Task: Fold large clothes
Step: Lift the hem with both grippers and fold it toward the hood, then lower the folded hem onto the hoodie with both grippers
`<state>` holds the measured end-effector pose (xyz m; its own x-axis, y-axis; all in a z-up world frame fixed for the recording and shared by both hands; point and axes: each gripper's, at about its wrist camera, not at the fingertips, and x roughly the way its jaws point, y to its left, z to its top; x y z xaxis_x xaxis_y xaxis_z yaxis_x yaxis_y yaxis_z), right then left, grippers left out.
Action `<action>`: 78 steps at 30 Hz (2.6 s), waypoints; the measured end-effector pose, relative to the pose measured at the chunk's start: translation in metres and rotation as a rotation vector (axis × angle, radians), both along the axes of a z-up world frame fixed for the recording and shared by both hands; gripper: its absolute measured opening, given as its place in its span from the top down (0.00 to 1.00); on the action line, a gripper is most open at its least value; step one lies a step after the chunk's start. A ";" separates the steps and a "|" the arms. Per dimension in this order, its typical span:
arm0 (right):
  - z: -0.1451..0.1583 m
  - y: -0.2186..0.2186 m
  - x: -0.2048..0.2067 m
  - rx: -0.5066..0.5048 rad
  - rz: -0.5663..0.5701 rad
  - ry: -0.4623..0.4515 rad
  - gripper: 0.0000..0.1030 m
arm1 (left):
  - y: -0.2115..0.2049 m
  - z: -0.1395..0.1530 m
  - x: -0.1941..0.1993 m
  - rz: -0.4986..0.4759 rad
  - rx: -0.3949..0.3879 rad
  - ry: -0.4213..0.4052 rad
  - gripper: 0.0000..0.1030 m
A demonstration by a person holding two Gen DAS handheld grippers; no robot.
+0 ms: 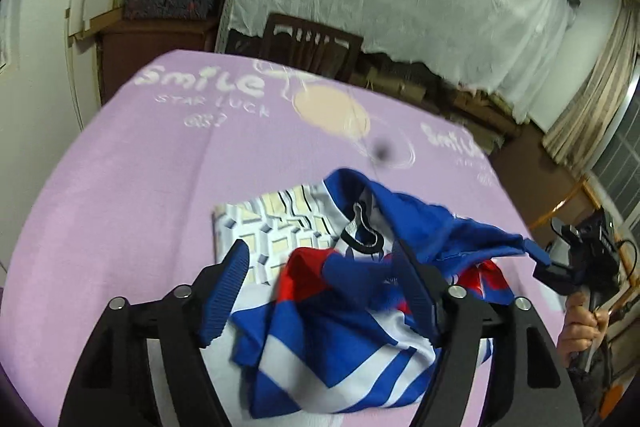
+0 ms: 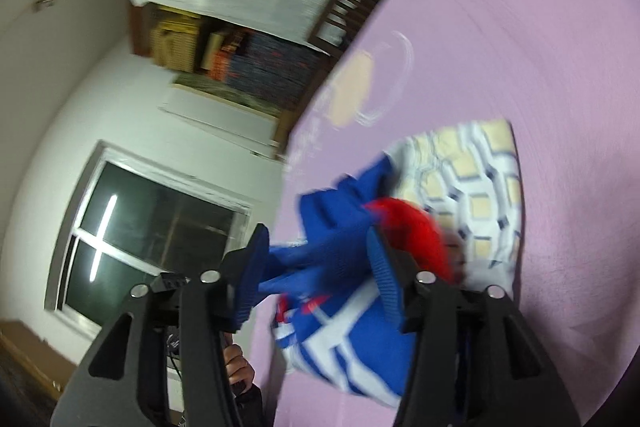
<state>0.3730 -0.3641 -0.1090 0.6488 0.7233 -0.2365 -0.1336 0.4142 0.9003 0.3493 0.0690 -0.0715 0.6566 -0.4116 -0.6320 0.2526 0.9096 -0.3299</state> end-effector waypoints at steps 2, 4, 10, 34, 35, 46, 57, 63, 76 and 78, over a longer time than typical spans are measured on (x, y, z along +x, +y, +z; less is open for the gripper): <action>0.005 -0.004 -0.008 -0.030 -0.017 -0.015 0.46 | 0.004 -0.004 0.001 0.017 0.008 0.011 0.27; 0.003 -0.004 -0.013 -0.061 -0.022 -0.007 0.46 | 0.008 -0.012 0.005 0.034 0.007 0.044 0.27; -0.010 -0.002 -0.015 -0.159 -0.036 0.046 0.46 | 0.000 -0.031 0.011 0.014 0.035 0.089 0.27; -0.041 0.029 0.060 -0.364 -0.007 0.138 0.41 | -0.059 -0.063 0.072 -0.026 0.228 0.097 0.12; -0.041 0.030 0.060 -0.370 -0.004 0.135 0.41 | -0.058 -0.064 0.073 -0.021 0.227 0.102 0.11; -0.023 0.051 0.042 -0.535 -0.037 0.114 0.87 | -0.063 -0.059 0.065 -0.097 0.148 0.112 0.87; 0.084 0.076 0.021 -0.662 -0.111 -0.038 0.89 | -0.051 0.049 0.033 0.021 0.246 -0.067 0.88; 0.083 0.077 0.041 -0.659 -0.141 0.000 0.89 | -0.052 0.038 0.044 0.044 0.279 -0.035 0.88; -0.034 0.080 0.098 -0.655 -0.114 0.213 0.87 | -0.041 -0.070 0.095 0.064 0.243 0.144 0.76; -0.040 0.080 0.099 -0.656 -0.122 0.205 0.87 | -0.041 -0.069 0.095 0.064 0.242 0.143 0.76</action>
<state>0.4719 -0.2845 -0.1491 0.6117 0.3144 -0.7260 0.0942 0.8822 0.4614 0.4441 0.0284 -0.1402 0.5733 -0.1982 -0.7950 0.1587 0.9788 -0.1295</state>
